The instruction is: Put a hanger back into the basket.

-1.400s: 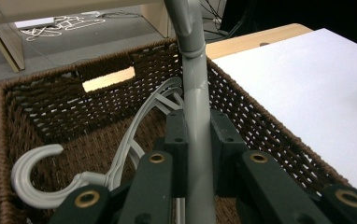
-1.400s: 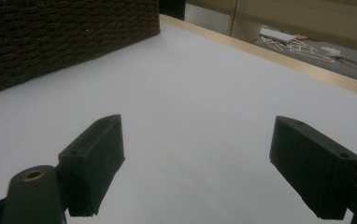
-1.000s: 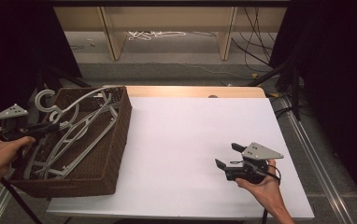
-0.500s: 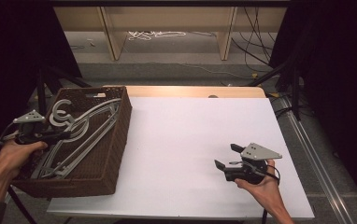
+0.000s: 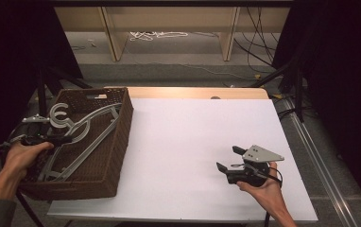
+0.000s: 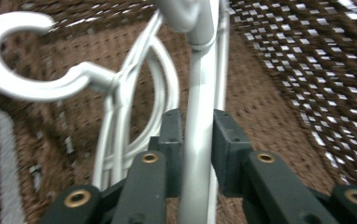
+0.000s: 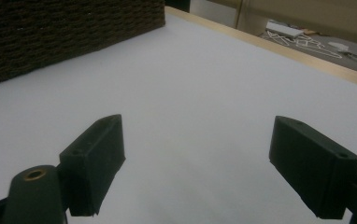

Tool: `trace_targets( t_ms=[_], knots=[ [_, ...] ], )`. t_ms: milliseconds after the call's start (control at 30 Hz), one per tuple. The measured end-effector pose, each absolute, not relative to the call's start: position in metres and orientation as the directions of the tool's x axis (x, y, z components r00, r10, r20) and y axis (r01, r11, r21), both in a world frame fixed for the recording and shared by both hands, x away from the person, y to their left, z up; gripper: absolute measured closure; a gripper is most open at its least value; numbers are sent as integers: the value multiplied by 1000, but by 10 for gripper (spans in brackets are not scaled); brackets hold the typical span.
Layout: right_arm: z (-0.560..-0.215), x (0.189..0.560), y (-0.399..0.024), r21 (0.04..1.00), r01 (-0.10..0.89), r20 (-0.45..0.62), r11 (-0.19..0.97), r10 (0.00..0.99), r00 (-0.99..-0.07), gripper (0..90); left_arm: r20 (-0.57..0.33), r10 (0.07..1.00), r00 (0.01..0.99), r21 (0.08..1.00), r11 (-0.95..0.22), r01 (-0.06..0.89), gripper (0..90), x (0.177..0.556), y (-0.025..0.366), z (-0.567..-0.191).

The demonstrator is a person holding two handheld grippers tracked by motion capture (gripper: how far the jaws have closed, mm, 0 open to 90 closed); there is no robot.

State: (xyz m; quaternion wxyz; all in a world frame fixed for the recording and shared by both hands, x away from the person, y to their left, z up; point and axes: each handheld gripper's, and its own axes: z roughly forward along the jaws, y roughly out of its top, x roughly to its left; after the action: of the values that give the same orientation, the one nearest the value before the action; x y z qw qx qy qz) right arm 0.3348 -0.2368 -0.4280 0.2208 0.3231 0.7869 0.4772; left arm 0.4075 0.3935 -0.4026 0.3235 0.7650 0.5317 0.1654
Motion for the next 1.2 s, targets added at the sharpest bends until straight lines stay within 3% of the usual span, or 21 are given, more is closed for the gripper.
trace_targets(
  t_ms=[167,433,567,800,1200],
  knots=[
    [-430,335,-236,896,300,-29,328,717,-697,190,-86,956,282,689,-147,709,672,412,392,-407],
    [-430,336,-236,895,300,-30,331,715,-699,191,-112,972,208,664,-83,743,616,416,396,-410],
    [-430,335,-236,895,300,-28,329,715,-699,190,-78,982,173,678,-75,731,498,412,399,-403],
    [-430,335,-236,898,299,-27,324,718,-696,190,-112,985,134,776,2,631,355,400,392,-386],
    [-428,334,-237,909,295,-14,294,730,-683,186,-159,957,243,874,22,485,245,371,351,-358]
  ],
)
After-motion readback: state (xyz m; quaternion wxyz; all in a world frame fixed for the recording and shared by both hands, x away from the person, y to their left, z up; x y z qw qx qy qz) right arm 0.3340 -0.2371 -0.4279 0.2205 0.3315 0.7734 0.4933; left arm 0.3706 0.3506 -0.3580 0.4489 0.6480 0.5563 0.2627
